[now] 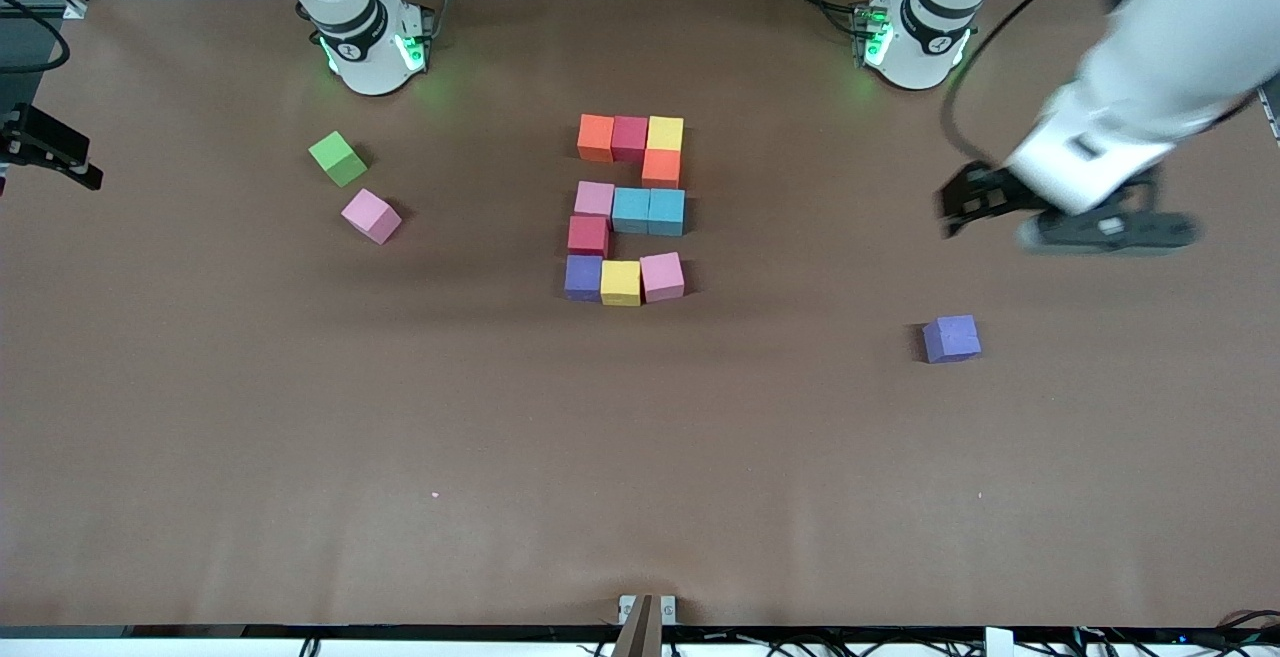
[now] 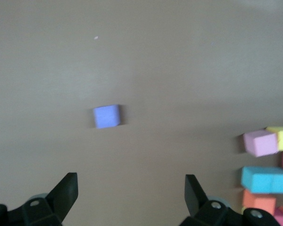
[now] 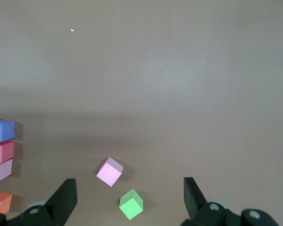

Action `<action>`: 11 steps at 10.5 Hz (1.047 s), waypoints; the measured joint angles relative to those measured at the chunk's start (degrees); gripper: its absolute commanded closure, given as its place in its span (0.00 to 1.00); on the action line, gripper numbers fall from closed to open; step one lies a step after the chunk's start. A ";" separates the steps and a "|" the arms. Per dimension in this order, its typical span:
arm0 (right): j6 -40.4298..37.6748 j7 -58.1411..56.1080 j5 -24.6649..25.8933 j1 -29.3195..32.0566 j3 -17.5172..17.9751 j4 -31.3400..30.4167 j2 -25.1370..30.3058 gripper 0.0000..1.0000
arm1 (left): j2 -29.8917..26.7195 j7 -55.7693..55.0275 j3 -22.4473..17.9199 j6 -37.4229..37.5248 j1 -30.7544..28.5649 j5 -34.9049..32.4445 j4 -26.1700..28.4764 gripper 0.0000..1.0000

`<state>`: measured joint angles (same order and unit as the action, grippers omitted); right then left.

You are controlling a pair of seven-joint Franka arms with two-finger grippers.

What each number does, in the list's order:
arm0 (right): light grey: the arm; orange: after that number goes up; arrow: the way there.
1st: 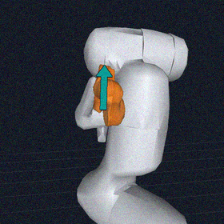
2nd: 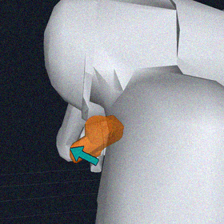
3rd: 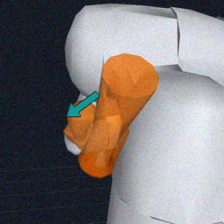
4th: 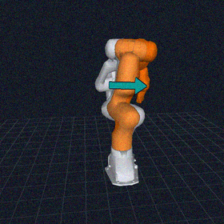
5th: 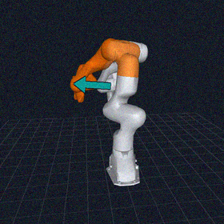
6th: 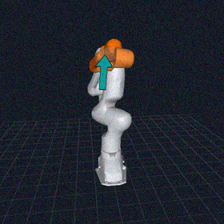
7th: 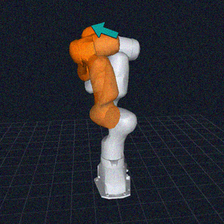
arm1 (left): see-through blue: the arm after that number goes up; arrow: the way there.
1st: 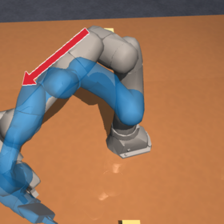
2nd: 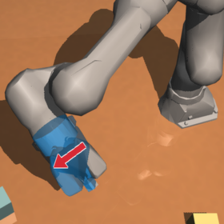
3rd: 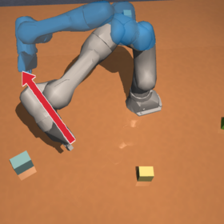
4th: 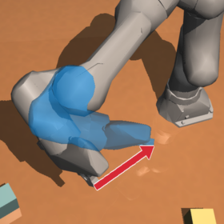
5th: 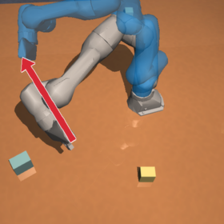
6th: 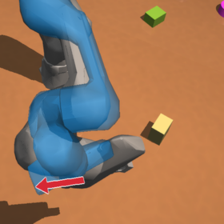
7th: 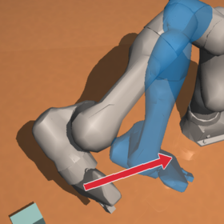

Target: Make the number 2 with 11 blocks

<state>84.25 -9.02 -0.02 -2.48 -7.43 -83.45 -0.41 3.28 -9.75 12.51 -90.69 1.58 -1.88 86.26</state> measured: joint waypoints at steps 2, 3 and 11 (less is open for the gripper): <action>0.00 0.00 0.00 0.01 -0.06 0.07 0.00 0.00 | -4.25 6.65 -3.66 1.77 -2.20 1.12 2.49 0.00; 0.00 0.00 0.00 -0.02 -0.02 0.10 0.00 0.00 | -6.26 9.74 -7.56 1.88 -2.33 3.99 3.90 0.00; 0.00 -0.03 -0.02 -0.14 0.11 0.13 -0.01 0.00 | -6.13 13.02 -7.61 1.84 0.64 0.96 3.76 0.00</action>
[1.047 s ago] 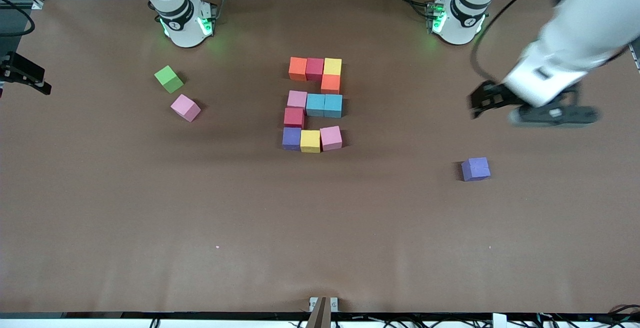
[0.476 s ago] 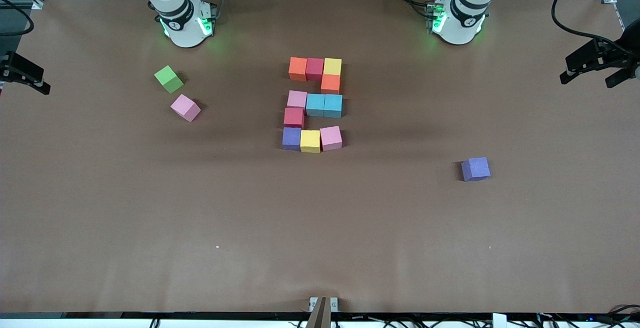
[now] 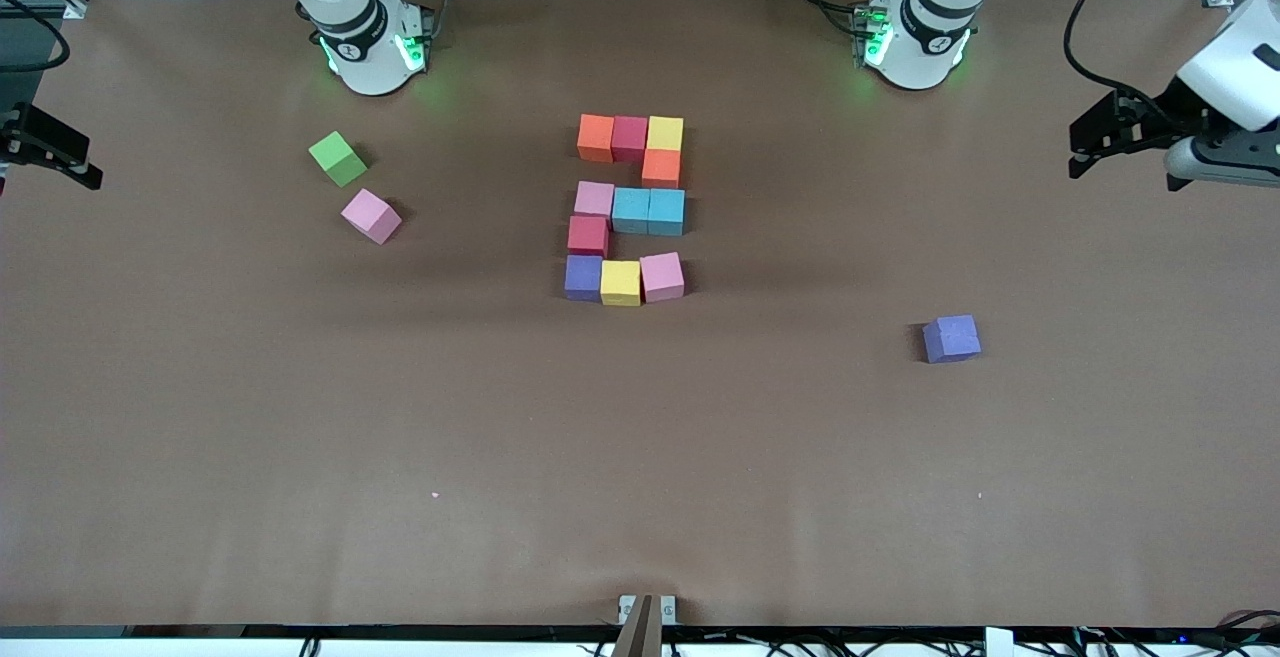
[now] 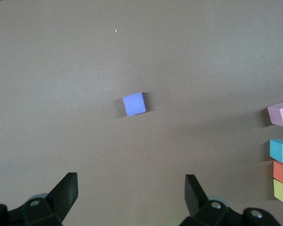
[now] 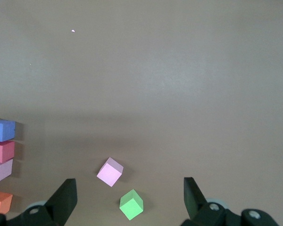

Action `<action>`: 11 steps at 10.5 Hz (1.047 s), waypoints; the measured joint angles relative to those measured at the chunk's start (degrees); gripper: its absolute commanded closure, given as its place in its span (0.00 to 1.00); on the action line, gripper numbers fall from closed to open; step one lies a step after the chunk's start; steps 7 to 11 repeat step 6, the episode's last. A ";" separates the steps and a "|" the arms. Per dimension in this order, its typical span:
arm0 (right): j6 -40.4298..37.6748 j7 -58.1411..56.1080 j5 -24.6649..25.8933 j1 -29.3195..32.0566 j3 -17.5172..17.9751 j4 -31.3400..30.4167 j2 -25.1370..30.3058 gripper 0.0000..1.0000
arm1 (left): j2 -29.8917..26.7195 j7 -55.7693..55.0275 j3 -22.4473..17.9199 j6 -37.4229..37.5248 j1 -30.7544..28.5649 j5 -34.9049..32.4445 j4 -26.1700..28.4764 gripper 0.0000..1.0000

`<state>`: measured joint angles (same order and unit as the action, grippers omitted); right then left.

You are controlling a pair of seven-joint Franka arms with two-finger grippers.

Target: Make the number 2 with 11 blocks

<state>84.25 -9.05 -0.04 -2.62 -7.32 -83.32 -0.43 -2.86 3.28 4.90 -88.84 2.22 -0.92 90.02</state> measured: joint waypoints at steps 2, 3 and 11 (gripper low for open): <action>0.00 0.00 0.00 0.00 0.00 0.00 0.00 0.00 | 0.19 0.00 -0.16 -0.04 -0.02 -0.01 -0.10 0.00; 0.00 0.00 0.00 0.00 0.00 0.00 0.00 0.00 | 0.25 0.00 -0.29 -0.07 -0.02 -0.01 -0.30 0.00; 0.00 0.00 0.00 0.00 0.00 0.00 0.00 0.00 | 0.75 0.00 -0.46 -0.08 0.25 -0.01 -1.10 0.00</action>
